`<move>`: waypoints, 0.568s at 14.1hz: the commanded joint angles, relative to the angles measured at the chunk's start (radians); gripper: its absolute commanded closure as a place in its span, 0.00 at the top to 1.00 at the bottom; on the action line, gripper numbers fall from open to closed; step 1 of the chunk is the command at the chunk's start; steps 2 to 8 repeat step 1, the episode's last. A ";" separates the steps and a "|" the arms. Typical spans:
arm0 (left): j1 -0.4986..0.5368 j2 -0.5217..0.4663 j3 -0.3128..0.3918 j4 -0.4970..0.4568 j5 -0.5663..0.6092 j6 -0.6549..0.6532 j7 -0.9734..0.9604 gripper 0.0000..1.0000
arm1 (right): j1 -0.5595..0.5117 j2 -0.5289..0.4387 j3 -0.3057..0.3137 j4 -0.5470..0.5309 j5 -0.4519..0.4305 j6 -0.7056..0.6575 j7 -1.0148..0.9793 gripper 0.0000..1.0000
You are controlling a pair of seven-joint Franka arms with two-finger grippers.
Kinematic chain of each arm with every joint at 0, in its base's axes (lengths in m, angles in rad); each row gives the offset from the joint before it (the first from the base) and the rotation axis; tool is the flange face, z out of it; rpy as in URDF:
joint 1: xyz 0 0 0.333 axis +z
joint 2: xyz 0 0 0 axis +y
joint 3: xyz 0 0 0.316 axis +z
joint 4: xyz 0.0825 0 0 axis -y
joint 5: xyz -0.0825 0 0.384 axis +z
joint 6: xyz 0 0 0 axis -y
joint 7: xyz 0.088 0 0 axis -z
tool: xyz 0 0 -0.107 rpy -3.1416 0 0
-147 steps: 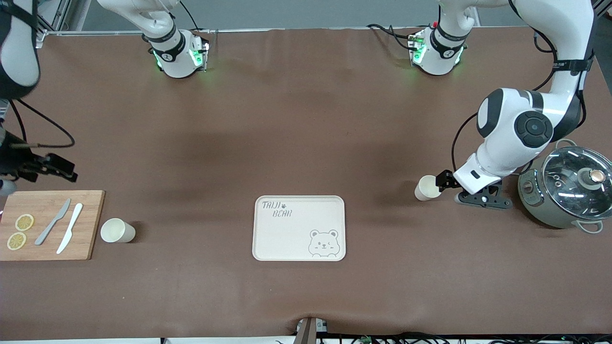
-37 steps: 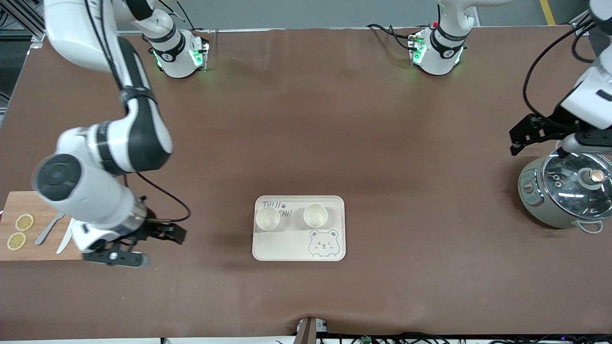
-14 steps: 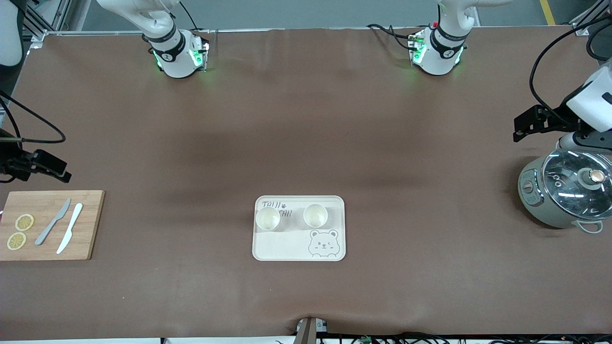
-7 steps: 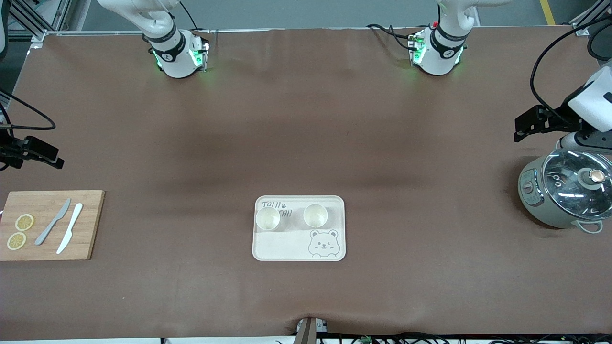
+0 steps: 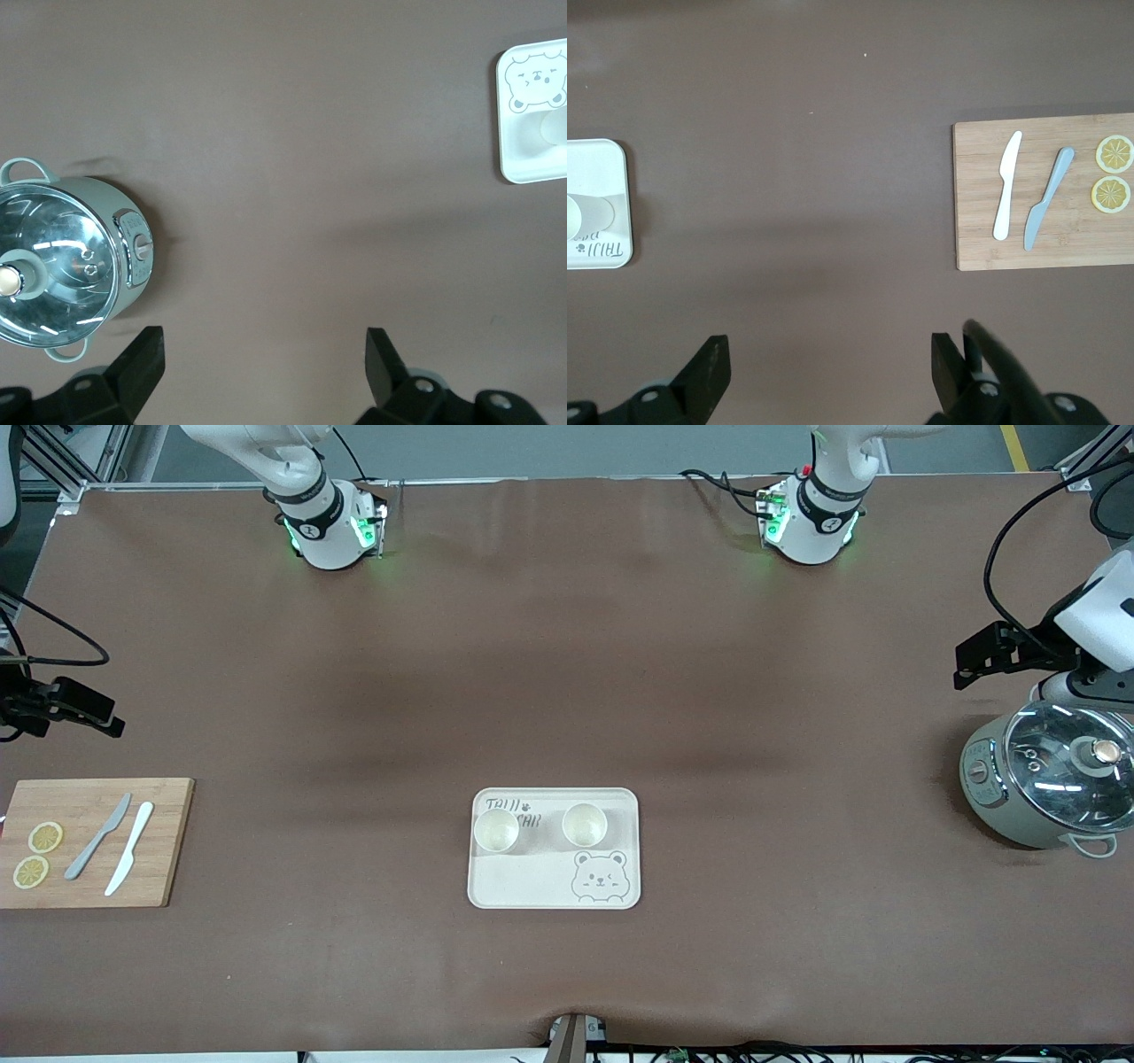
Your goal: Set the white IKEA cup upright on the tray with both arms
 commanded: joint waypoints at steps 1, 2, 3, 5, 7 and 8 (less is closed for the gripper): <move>0.008 0.009 -0.003 0.026 -0.013 -0.018 -0.014 1.00 | -0.010 -0.030 0.014 -0.024 -0.006 -0.011 0.017 1.00; 0.008 0.009 -0.003 0.026 -0.013 -0.018 -0.014 1.00 | -0.010 -0.030 0.014 -0.024 -0.006 -0.011 0.017 1.00; 0.008 0.009 -0.003 0.026 -0.013 -0.018 -0.014 1.00 | -0.010 -0.030 0.014 -0.024 -0.006 -0.011 0.017 1.00; 0.008 0.009 -0.003 0.026 -0.013 -0.018 -0.014 1.00 | -0.010 -0.030 0.014 -0.024 -0.006 -0.011 0.017 1.00; 0.008 0.009 -0.003 0.026 -0.013 -0.018 -0.014 1.00 | -0.010 -0.030 0.014 -0.024 -0.006 -0.011 0.017 1.00; 0.008 0.009 -0.003 0.026 -0.013 -0.018 -0.014 1.00 | -0.010 -0.030 0.014 -0.024 -0.006 -0.011 0.017 1.00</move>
